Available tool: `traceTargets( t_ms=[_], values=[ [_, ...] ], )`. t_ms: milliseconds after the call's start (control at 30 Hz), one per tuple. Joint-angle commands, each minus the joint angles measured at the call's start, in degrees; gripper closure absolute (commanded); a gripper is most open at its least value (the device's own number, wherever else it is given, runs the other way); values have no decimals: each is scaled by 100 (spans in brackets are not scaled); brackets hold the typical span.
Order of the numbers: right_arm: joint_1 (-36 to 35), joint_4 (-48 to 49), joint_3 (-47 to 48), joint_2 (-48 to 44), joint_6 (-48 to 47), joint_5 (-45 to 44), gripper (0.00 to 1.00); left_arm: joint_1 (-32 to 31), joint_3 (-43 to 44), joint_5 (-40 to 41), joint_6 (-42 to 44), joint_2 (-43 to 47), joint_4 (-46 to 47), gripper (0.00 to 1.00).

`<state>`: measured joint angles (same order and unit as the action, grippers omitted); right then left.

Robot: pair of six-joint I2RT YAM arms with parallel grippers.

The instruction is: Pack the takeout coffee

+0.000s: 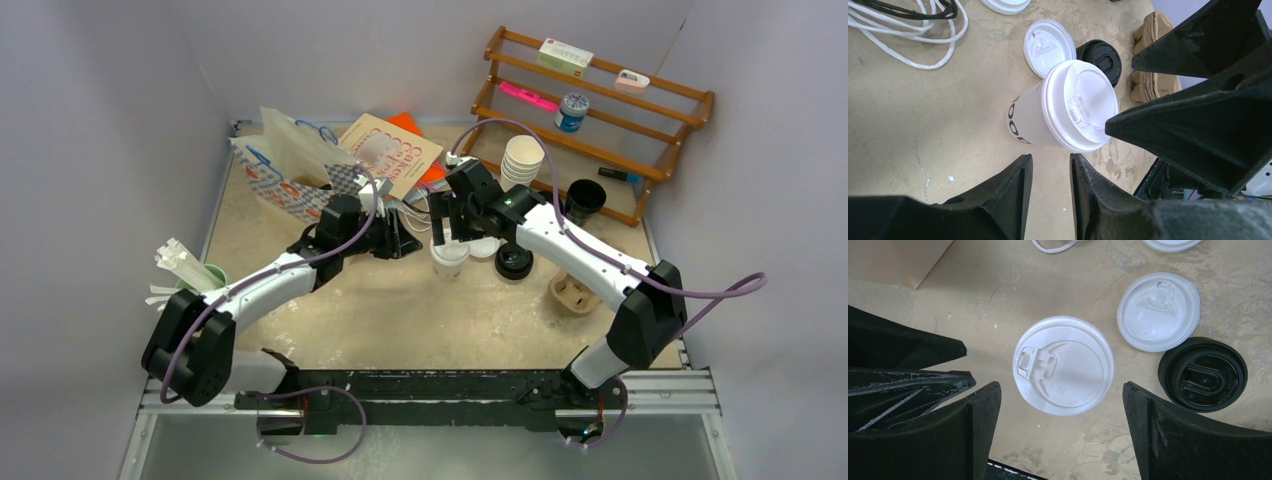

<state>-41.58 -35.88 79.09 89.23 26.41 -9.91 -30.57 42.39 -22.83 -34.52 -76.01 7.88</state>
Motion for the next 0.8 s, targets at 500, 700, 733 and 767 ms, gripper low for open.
traceTargets(
  t_ms=[500, 700, 733, 767],
  values=[
    [71, 403, -79, -22, -1199, 407, 3, -45, -170, -375, -920, -659, 1099, 67],
    [71, 619, -300, -50, -1580, 617, 2, -52, -145, -404, -1024, -824, 1313, 67],
    [71, 616, -306, -35, -1592, 620, 2, -53, -136, -411, -1040, -840, 1339, 67],
    [70, 613, -306, -17, -1604, 603, 2, -53, -127, -420, -1051, -859, 1365, 67]
  ],
)
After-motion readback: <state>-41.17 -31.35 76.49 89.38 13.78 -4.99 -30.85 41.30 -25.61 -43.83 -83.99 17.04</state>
